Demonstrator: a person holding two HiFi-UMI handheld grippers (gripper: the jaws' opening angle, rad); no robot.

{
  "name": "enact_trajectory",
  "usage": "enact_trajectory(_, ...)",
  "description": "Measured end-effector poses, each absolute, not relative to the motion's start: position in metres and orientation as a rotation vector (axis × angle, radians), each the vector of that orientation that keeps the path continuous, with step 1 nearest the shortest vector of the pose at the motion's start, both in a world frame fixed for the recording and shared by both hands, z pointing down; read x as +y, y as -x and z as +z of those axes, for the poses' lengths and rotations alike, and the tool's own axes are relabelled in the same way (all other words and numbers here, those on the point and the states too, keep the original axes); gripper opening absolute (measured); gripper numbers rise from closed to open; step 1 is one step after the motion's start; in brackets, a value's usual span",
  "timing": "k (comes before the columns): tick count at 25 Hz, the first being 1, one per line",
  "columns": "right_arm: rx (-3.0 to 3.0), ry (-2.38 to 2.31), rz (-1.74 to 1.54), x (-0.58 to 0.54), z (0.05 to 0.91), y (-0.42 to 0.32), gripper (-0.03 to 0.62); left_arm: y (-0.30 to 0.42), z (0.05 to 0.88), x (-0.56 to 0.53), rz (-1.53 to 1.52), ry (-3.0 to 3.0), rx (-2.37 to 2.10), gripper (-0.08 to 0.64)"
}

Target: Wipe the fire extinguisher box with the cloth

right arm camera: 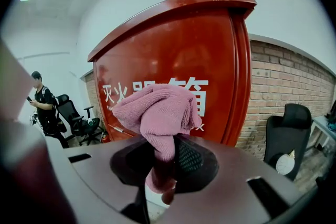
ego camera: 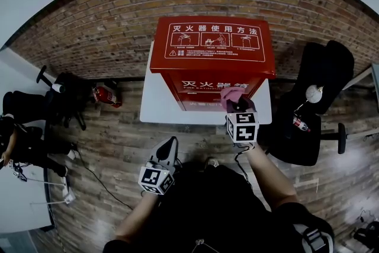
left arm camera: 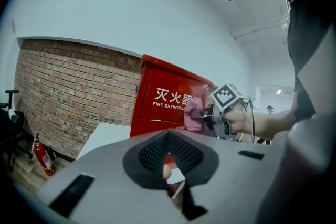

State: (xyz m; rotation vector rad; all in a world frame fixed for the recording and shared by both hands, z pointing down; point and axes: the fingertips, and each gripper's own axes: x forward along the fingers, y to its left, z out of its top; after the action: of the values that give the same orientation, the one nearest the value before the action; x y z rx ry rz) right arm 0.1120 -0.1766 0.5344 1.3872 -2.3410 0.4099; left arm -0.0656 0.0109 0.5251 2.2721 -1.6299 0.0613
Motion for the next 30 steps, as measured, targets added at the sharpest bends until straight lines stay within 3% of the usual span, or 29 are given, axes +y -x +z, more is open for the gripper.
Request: enact_trajectory(30, -2.404, -1.423, 0.333, -0.172, 0.43, -0.113, 0.089, 0.073, 0.521, 0.018, 0.01, -2.276, -1.636, 0.023)
